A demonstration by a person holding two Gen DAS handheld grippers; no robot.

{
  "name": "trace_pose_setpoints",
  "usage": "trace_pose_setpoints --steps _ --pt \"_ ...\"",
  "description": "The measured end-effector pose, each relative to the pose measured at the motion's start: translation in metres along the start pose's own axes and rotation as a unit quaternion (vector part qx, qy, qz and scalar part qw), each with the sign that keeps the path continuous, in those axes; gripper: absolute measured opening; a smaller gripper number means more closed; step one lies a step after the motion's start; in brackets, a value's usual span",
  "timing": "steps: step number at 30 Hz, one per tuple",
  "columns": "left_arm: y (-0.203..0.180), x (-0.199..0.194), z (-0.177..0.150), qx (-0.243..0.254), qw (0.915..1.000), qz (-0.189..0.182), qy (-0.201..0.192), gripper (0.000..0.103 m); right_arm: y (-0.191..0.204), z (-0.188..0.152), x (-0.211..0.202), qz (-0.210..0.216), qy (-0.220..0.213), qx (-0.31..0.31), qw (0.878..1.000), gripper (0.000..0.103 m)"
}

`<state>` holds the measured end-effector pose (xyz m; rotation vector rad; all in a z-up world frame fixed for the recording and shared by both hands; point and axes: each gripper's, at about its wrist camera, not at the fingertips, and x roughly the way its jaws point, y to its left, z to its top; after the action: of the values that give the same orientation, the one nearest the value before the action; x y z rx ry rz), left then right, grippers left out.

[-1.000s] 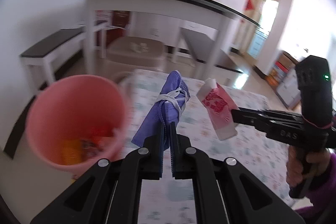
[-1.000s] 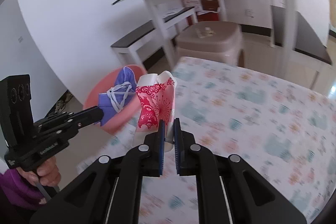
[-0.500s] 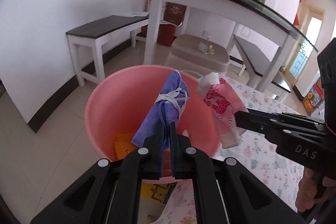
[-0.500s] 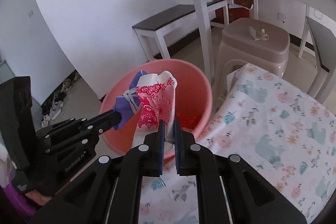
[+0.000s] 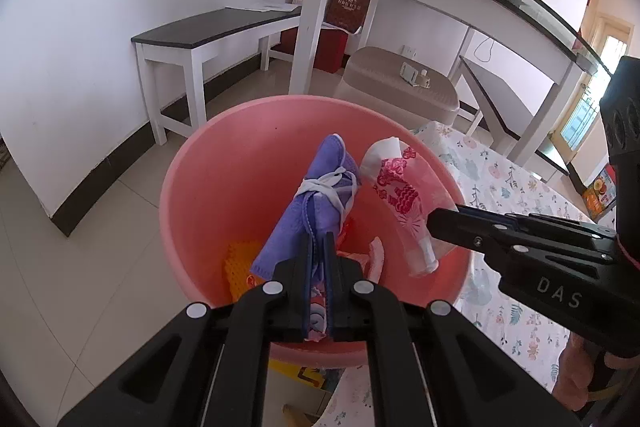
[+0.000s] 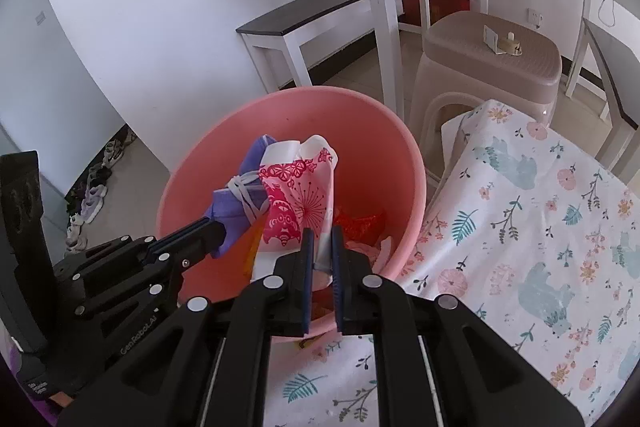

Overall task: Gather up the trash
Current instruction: 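Carry the glove and cup over the pink bucket and open both grippers, then move both open grippers back over the cleared table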

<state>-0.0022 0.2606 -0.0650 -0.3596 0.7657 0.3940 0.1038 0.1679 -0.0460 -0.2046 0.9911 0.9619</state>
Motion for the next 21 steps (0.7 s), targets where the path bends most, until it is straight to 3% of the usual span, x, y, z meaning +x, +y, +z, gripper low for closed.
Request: trace_pose_setpoints --steps 8,12,21 --pt "0.007 0.005 0.000 -0.012 0.9999 -0.001 0.002 0.007 0.002 -0.002 0.013 0.003 0.008 -0.002 1.000 0.010" --pt "0.008 0.004 0.001 -0.015 0.9999 -0.001 0.004 0.019 0.003 -0.001 0.011 0.009 0.002 -0.006 1.000 0.022" --pt "-0.004 -0.013 0.004 -0.004 0.9995 -0.029 -0.012 0.019 0.001 -0.012 -0.014 -0.008 -0.013 -0.020 1.000 0.023"
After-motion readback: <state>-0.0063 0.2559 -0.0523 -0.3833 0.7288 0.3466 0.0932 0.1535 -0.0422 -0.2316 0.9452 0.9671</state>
